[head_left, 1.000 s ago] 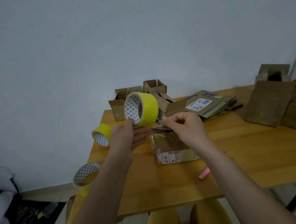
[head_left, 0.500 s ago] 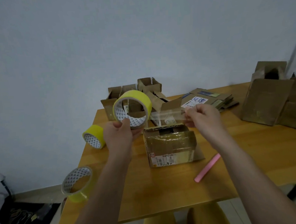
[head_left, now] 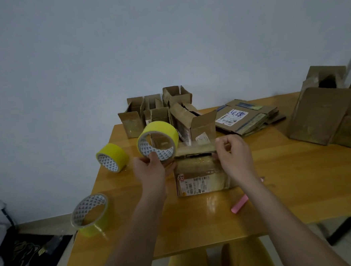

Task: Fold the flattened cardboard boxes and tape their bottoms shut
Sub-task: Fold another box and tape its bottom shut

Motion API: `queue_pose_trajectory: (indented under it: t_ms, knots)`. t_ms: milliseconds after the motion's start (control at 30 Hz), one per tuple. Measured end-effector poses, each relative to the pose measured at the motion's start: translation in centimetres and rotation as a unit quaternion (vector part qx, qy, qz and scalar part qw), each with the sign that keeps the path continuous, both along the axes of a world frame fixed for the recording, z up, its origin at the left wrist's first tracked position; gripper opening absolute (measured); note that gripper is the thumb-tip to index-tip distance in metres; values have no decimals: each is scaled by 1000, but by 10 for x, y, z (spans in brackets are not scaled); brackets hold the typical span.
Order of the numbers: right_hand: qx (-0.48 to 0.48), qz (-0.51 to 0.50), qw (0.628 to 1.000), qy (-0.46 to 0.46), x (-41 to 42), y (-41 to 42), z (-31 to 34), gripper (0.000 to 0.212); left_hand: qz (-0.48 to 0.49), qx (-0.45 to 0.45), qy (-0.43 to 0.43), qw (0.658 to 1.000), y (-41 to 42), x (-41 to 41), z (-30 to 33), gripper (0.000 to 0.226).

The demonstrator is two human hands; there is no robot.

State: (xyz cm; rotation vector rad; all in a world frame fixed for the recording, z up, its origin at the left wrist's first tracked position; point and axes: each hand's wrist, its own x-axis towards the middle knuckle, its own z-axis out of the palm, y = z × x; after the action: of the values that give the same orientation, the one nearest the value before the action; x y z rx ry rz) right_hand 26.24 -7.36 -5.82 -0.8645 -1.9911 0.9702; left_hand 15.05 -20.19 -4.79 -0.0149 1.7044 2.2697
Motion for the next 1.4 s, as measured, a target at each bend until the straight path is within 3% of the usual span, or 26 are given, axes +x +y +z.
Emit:
queue_pose_trajectory:
  t_ms: [200,333,600,933,1133,1267,1400]
  knots:
    - [-11,-14,998,-58,-7,12,3,31,23,0,-23,999,2,-5,-7,8]
    - [-6,-16,994,-107,-7,20,2,28,36,-16,4,999,2,-6,-10,11]
    - [-58,35,997,-37,2,24,-2,28,64,-106,125,984,5,-2,-15,19]
    - [-157,52,985,43,4,30,-14,28,91,-154,133,975,19,8,-20,23]
    - [-231,71,967,85,4,34,-16,26,66,-124,100,985,29,14,-37,21]
    - [-279,91,950,109,7,40,-19,32,78,-175,155,969,33,14,-38,21]
    - [-252,63,961,100,5,43,-21,30,104,-221,214,946,38,17,-37,16]
